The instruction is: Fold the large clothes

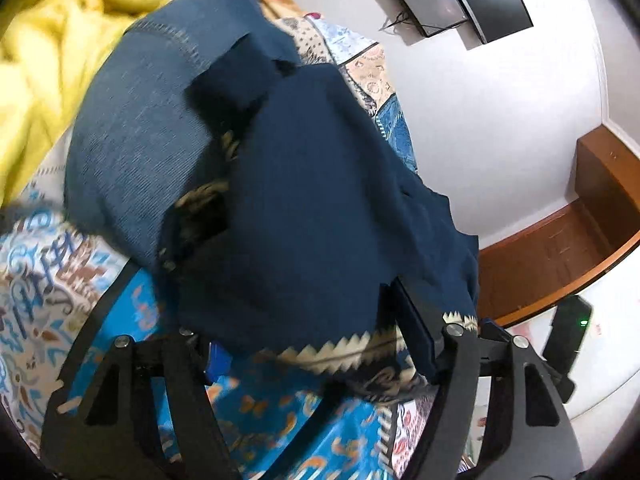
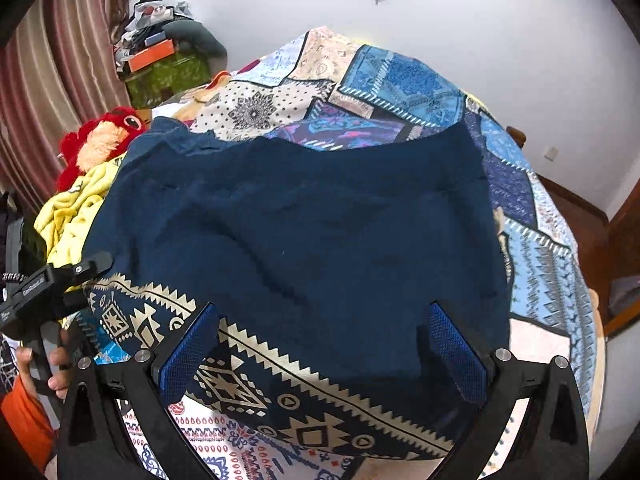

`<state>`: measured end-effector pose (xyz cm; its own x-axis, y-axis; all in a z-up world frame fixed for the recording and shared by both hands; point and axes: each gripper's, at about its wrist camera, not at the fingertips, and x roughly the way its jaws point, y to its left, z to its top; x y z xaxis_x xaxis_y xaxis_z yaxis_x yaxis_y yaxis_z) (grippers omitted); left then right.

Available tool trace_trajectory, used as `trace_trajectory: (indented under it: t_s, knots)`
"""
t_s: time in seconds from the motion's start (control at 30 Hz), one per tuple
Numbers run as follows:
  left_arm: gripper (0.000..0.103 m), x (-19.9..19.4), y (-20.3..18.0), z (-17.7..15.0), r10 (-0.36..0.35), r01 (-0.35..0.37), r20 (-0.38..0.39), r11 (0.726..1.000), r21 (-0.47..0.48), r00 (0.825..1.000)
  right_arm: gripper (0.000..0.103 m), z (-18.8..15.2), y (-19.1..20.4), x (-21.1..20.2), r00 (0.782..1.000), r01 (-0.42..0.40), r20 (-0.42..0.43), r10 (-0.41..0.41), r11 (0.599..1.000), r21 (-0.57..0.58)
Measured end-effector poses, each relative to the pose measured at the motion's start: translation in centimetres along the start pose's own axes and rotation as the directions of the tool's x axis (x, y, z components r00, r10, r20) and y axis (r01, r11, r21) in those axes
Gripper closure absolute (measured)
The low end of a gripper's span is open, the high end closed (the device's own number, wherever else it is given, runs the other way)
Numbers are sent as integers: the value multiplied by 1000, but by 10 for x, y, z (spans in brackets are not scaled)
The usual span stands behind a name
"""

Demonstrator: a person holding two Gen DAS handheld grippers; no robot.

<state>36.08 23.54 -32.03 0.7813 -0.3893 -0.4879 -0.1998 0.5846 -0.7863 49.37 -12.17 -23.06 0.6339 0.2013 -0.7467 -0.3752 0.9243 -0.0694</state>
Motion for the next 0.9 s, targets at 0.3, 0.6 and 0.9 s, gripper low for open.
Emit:
trace_trajectory:
  t_s: [0.3,0.6,0.9]
  knots:
    - [87,18,-35,31,116,-128,77,976,178,990,0,1,1,-3,999,38,-2,-39,999,-38]
    - [92,-19,-87,55,118,-189,232,931,313,965,0,31,34,19,1000,20,21,-19,998,-55]
    - [92,10,-183,55,118,-218,210,803,555,971,0,24,31,47,991,-105,-85,103,994,-18]
